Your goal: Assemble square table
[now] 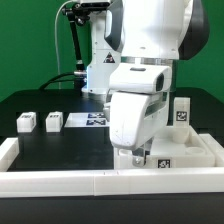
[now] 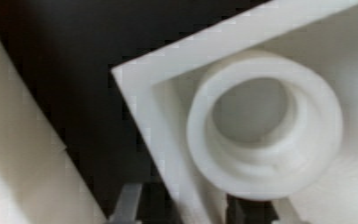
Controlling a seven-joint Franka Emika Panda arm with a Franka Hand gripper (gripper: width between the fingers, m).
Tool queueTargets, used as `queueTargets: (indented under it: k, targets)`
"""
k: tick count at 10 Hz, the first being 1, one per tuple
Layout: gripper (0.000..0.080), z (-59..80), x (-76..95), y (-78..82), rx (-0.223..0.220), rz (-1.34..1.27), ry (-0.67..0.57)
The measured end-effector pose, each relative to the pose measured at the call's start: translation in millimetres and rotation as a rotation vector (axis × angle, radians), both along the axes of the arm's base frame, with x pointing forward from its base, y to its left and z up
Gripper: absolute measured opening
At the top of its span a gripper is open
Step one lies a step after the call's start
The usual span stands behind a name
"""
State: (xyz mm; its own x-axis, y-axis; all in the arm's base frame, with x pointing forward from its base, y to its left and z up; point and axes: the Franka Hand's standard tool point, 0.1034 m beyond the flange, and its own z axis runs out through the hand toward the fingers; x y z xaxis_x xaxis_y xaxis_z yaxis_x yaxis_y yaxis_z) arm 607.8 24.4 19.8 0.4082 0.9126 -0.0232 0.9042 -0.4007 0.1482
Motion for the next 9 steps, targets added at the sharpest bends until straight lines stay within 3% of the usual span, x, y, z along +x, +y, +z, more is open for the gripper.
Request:
queueTargets:
  k: [7,8,9]
  targets:
    - [0.0138,-1.7,11.1,-0.2,-0.004,-0.005,0.0]
    - [0.022,-1.8,11.0,-0.2,-0.004,-0.005,0.0]
    - [0.0355,-4.2,7.0,0.0,-0.005,-0.005,0.014]
